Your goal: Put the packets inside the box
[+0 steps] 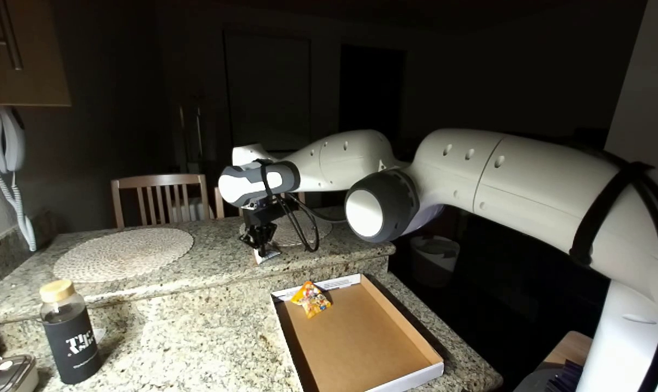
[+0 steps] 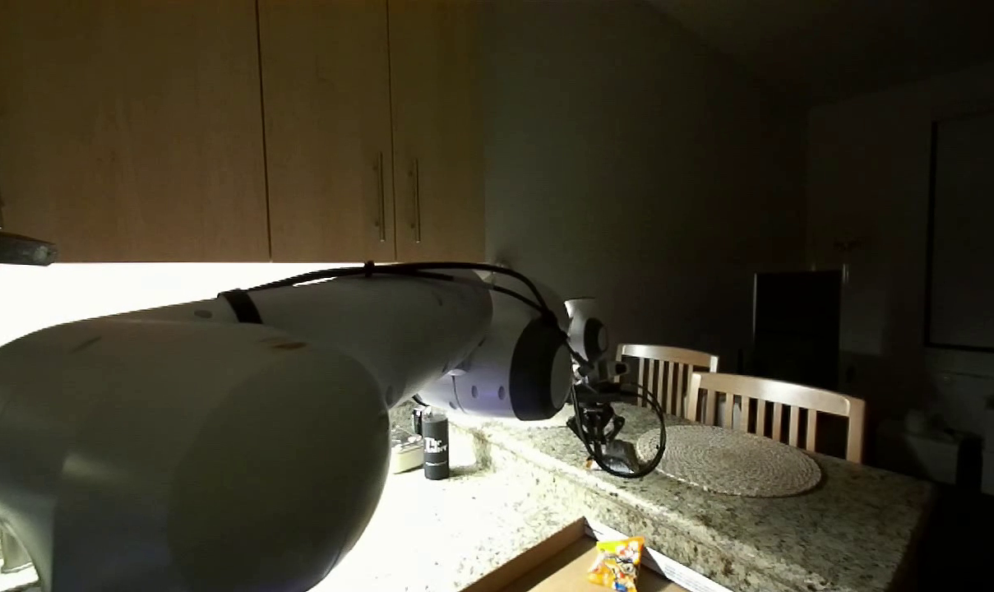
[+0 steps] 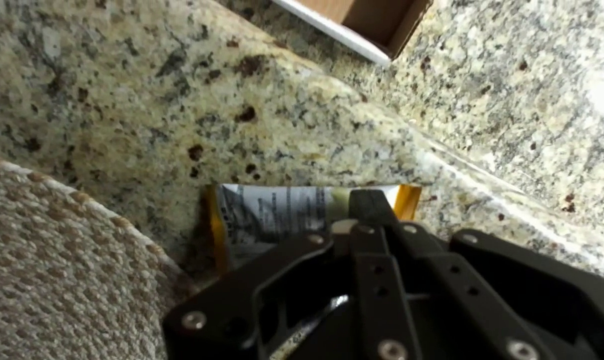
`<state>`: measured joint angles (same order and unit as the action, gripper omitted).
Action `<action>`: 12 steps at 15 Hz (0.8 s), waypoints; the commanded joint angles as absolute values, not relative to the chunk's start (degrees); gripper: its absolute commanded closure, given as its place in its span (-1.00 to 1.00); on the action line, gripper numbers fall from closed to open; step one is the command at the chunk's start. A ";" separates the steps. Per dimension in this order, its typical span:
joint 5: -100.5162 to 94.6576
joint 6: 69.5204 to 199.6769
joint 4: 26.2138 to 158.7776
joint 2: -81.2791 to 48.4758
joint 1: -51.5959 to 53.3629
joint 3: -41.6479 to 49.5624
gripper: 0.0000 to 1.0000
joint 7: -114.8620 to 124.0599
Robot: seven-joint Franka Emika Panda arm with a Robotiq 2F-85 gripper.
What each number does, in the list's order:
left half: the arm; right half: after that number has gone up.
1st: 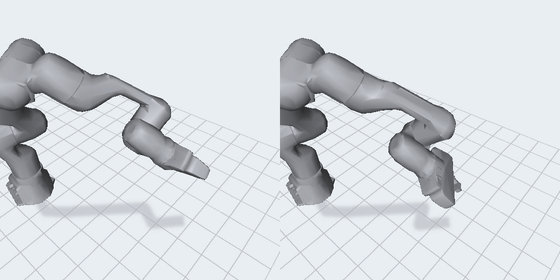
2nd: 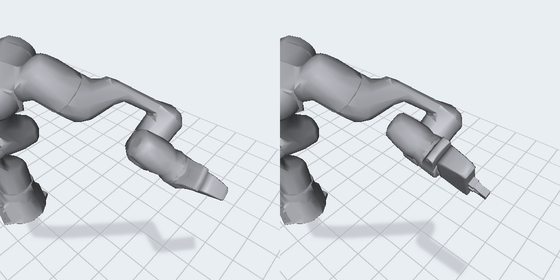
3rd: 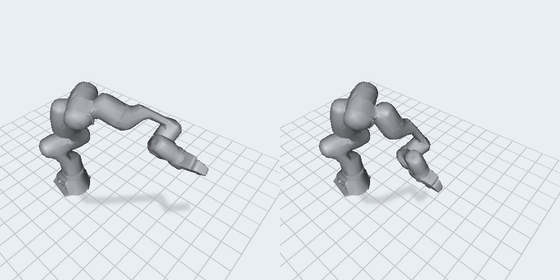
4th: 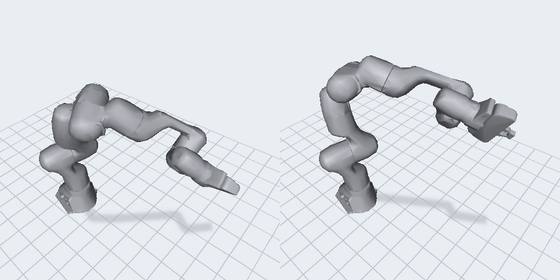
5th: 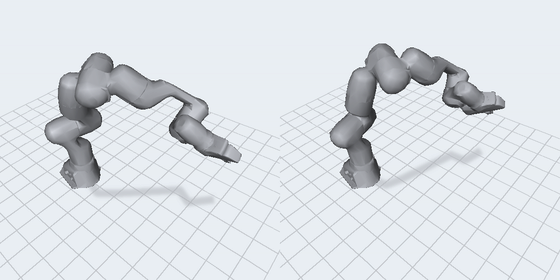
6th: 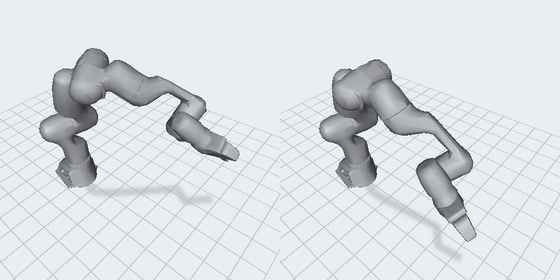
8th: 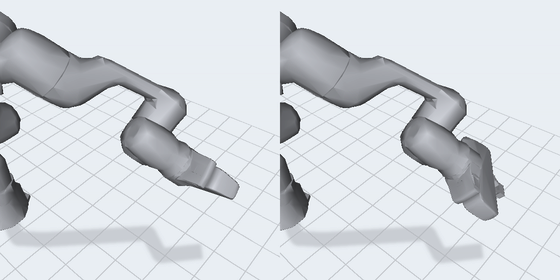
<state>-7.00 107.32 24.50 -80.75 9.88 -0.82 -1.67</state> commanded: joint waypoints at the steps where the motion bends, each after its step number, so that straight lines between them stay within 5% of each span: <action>1: -5.62 104.81 27.20 -79.36 8.60 -1.79 0.96 -1.81; 4: -3.01 97.93 20.83 -83.30 6.74 -2.24 0.93 -1.39; 5: -2.44 97.08 19.94 -83.33 6.33 -2.26 0.46 -0.82; 7: -2.74 101.23 22.80 -80.26 5.81 -2.58 0.36 -0.16; 12: -5.11 116.30 19.82 -79.14 9.11 0.67 -0.27 -0.68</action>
<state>-4.02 110.26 19.82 -80.71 6.93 -1.41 -1.49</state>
